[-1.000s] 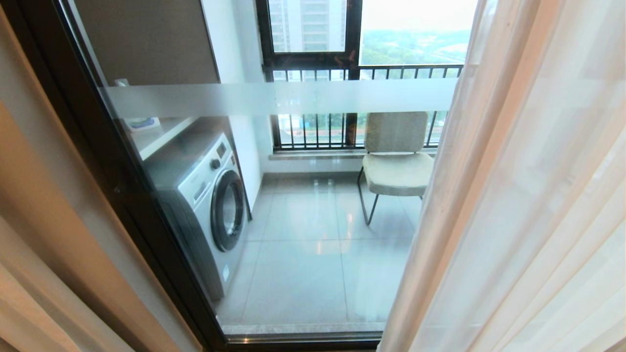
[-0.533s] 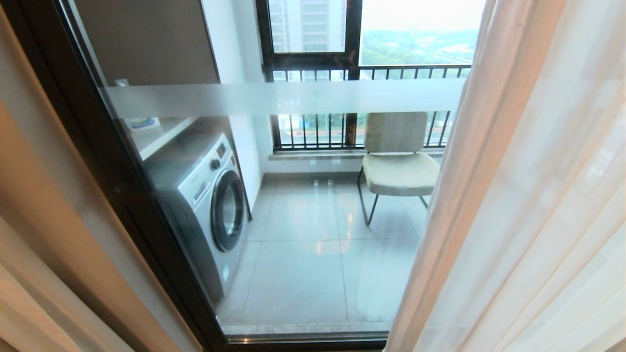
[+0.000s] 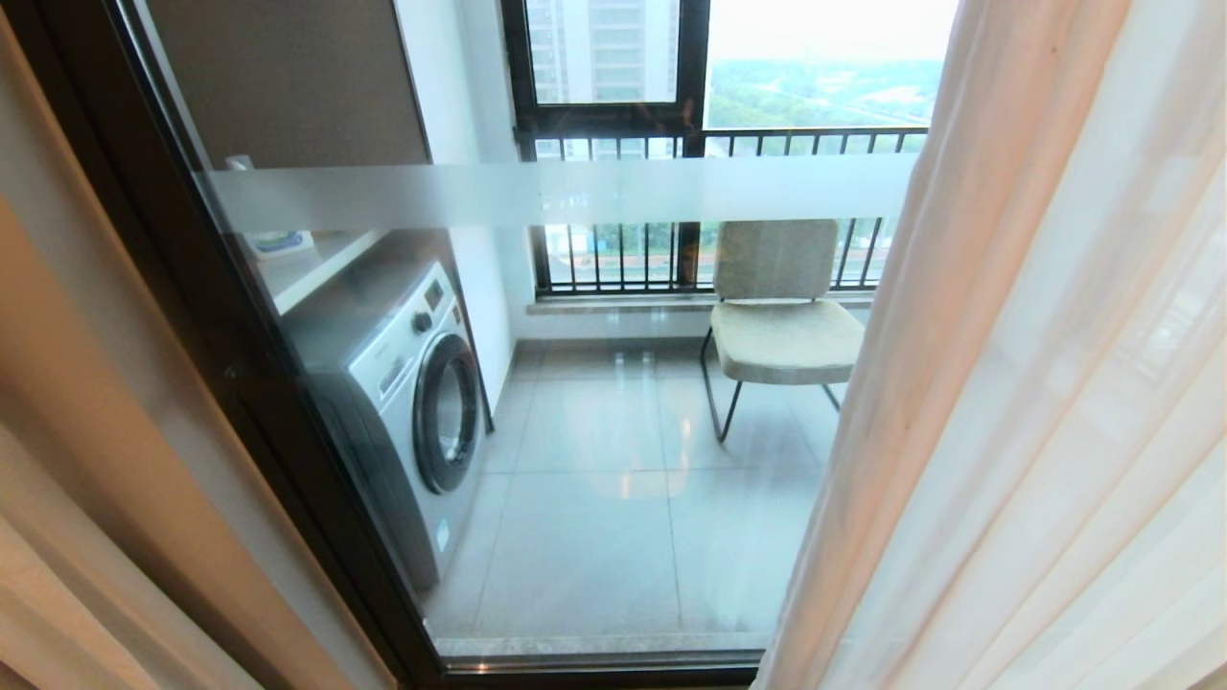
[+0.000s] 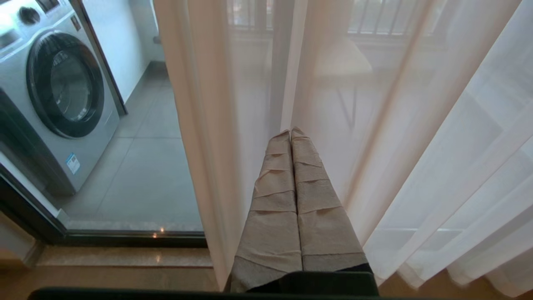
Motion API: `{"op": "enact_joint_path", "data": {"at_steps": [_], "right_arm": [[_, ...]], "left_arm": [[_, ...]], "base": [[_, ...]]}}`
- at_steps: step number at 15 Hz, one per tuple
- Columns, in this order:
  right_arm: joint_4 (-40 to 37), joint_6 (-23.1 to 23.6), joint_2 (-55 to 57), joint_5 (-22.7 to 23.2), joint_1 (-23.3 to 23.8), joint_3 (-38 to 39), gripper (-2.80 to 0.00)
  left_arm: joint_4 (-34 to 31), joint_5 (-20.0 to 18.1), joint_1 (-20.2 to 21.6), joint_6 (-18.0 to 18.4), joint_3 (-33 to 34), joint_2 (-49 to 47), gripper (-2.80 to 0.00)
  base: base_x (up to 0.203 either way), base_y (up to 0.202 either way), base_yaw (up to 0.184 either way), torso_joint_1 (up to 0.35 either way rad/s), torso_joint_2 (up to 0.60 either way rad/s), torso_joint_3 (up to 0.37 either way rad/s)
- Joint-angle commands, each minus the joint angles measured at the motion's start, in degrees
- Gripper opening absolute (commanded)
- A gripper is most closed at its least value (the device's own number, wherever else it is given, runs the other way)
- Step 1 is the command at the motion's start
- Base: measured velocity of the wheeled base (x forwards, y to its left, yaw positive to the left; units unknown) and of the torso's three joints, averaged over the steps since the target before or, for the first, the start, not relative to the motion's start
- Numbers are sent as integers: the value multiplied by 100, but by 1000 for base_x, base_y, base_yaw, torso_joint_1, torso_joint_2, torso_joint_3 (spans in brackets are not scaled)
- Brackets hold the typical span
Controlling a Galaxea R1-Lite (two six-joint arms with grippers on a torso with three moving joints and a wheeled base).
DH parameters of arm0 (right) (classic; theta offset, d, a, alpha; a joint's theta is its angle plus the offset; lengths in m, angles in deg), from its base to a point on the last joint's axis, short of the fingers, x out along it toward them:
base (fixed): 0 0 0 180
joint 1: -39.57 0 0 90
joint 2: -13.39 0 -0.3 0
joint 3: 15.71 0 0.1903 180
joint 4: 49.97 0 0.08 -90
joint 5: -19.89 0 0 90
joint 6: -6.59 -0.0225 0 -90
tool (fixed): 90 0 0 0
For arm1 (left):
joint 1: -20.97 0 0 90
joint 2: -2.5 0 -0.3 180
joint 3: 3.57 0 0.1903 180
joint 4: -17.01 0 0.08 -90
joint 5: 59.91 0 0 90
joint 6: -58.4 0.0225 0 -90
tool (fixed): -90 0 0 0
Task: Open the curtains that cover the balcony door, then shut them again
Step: Close the inner curtains on both sides
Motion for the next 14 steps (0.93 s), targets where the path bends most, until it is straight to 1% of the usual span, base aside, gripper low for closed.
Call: {"op": "enact_joint_path", "data": {"at_steps": [1, 14], "right_arm": [[-6, -131, -167, -6, -11, -8, -280], [12, -122, -167, -22, -3, 1, -280]], "left_arm": [[5, 0, 0, 0, 0, 2, -280], [5, 0, 0, 0, 0, 2, -280]], "base": [[0, 0, 0, 0, 0, 0], [0, 0, 0, 0, 0, 0]]}}
